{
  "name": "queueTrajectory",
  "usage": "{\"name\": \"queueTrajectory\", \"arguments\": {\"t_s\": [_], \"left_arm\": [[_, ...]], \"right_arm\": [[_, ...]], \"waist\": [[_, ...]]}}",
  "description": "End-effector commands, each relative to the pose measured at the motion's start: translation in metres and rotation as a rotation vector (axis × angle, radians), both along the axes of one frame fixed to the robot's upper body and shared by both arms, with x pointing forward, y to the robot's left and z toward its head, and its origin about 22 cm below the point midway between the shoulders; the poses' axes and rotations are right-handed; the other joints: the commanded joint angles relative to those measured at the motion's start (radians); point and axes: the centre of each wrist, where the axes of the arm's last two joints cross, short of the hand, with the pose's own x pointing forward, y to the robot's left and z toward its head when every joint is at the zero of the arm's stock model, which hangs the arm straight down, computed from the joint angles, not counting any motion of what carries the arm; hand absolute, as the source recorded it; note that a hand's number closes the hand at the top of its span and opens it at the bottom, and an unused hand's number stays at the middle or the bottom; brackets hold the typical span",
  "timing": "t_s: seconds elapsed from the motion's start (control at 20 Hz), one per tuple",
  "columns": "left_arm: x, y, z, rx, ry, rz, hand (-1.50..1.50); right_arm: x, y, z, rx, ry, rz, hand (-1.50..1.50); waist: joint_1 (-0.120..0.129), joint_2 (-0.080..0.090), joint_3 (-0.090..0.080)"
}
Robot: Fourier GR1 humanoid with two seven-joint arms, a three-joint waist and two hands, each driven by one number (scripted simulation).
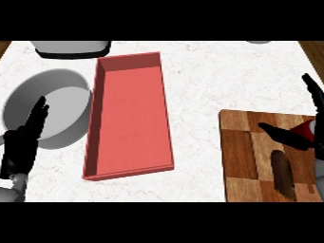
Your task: Pick the sweet potato from the cutting board and place it in the cardboard box
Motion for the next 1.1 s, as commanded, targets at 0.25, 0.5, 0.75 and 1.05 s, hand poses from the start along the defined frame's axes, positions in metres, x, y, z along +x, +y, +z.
{"name": "queueTrajectory", "arguments": {"t_s": [0.25,0.5,0.75,1.05], "left_arm": [[-0.011,-0.007,0.002,0.025,-0.011,-0.068,0.0],[-0.015,-0.019,-0.003,0.029,0.008,-0.06,0.0],[-0.013,-0.016,-0.003,0.044,0.0,-0.045,0.0],[-0.019,-0.026,-0.005,0.014,-0.012,-0.074,0.0]], "right_arm": [[-0.042,-0.03,0.018,-0.487,0.213,-0.101,-1.5],[-0.049,-0.015,0.045,-0.682,0.511,-0.103,-1.5],[-0.064,0.004,0.044,-0.791,0.853,-0.108,-1.5],[-0.068,0.079,0.059,-0.774,1.001,-0.11,-1.5]], "waist": [[0.006,0.003,-0.003],[0.011,0.003,-0.006],[0.016,0.007,-0.004],[0.033,0.009,0.0]]}}
